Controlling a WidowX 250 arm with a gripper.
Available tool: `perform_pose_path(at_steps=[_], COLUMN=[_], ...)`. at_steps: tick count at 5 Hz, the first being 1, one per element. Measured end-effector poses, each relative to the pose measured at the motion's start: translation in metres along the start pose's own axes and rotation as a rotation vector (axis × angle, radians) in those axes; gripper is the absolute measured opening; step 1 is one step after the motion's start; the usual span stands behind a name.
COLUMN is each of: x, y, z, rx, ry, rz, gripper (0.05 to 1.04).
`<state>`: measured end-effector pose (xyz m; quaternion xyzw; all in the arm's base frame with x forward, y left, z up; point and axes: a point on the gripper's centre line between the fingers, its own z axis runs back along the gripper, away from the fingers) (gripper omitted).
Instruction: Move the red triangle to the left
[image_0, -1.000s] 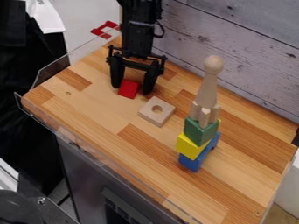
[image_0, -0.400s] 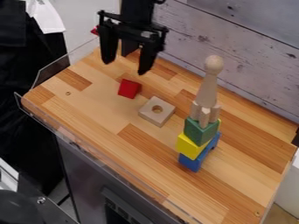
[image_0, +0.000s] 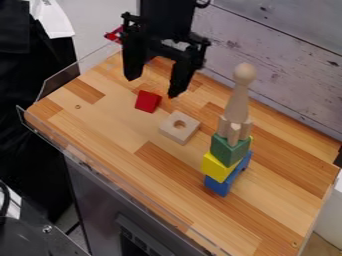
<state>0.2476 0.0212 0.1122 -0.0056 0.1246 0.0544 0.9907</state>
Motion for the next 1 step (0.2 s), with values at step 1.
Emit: perform_pose_path(at_steps=[1], x=[0.0035], y=[-0.0051], z=[0.0004], rx=[0.004], ry=[-0.028], rz=[-0.01], gripper=[0.997])
